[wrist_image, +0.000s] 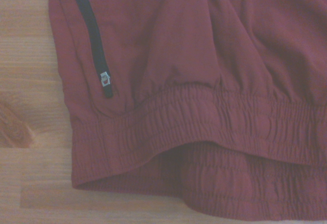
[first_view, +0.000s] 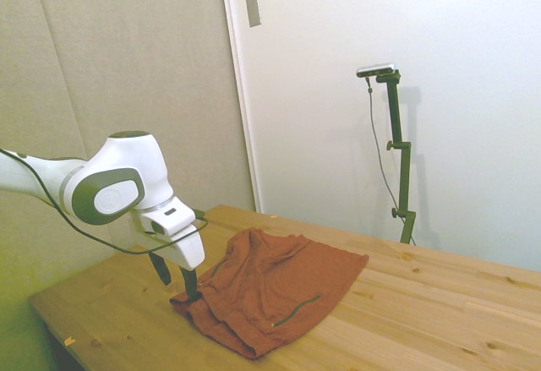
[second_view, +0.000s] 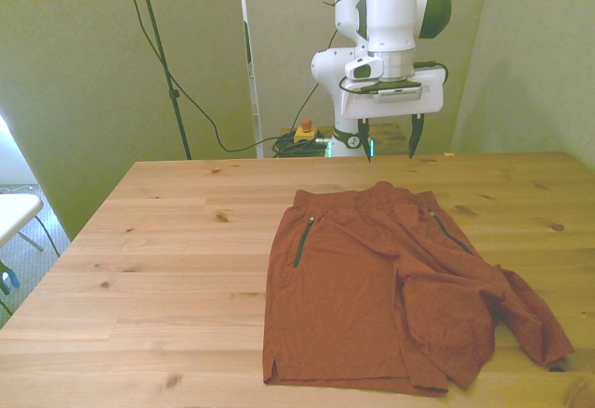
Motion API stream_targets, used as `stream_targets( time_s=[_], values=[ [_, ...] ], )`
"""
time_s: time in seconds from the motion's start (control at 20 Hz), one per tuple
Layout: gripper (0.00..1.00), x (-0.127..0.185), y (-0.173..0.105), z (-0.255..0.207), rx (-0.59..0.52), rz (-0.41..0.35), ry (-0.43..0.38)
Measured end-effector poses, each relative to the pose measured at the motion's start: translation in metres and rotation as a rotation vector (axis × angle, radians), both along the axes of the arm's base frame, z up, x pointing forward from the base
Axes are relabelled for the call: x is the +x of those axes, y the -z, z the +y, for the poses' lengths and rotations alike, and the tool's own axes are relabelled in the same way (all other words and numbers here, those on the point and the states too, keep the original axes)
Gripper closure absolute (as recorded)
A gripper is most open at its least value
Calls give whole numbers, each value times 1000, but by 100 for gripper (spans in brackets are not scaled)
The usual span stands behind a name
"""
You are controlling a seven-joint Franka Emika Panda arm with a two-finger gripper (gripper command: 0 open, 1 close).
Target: Fold the shorts
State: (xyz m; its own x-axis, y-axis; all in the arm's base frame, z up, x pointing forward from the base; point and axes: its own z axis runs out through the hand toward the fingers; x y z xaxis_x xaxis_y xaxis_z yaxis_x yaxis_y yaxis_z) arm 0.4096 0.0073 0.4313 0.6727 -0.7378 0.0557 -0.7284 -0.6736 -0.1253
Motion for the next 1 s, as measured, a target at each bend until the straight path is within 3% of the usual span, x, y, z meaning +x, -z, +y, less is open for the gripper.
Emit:
stream_targets(
  time_s=[0.15, 0.35, 0.6, 0.75, 1.0],
  values=[
    [0, 3, 0, 0, -36, 0, -10],
    [0, 47, -16, 36, -107, -27, -44],
    [0, 90, 6, 106, -289, 36, -85],
    [0, 93, 16, 151, -398, 55, -90],
    [0, 68, 37, 201, -562, 86, -117]
  ],
)
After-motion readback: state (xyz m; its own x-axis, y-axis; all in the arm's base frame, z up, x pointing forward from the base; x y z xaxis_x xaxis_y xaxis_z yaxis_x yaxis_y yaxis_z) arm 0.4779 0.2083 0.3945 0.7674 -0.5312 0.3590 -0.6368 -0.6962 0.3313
